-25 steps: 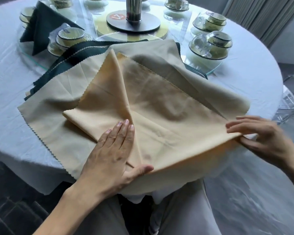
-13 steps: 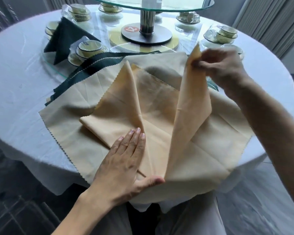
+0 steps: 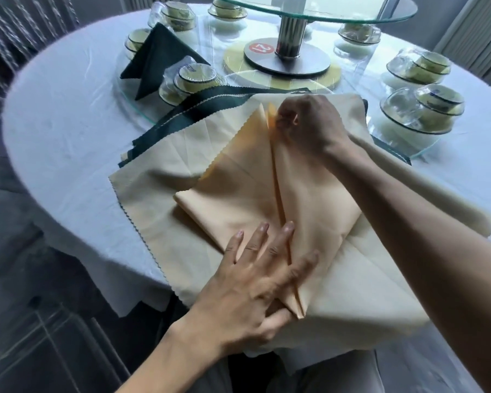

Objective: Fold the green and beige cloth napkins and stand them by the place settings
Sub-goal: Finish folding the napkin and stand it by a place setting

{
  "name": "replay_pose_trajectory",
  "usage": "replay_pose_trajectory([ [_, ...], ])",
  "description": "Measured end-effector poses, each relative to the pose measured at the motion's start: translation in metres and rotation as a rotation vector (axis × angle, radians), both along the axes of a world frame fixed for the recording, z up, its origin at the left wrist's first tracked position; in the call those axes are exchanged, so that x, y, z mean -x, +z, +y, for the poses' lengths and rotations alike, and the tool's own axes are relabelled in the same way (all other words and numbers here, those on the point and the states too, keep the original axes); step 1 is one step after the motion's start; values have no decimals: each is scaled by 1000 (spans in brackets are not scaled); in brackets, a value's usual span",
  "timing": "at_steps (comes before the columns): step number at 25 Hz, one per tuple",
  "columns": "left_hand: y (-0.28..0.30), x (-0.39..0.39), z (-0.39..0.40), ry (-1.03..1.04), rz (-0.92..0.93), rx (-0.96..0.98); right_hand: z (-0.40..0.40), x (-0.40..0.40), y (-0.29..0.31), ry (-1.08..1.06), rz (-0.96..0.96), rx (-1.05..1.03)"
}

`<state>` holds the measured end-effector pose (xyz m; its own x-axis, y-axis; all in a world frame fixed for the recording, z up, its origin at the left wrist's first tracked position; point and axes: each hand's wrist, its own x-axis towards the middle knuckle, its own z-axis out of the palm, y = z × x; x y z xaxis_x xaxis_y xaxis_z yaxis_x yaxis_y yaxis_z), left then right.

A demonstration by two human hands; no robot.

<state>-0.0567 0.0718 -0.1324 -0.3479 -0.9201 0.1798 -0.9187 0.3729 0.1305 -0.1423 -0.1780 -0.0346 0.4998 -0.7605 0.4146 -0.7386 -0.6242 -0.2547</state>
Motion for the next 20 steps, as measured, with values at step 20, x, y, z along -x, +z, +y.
replay_pose_trajectory([
  [20,-10,-32,28,-176,-74,65,35,15,-22,-120,-22,-46],
])
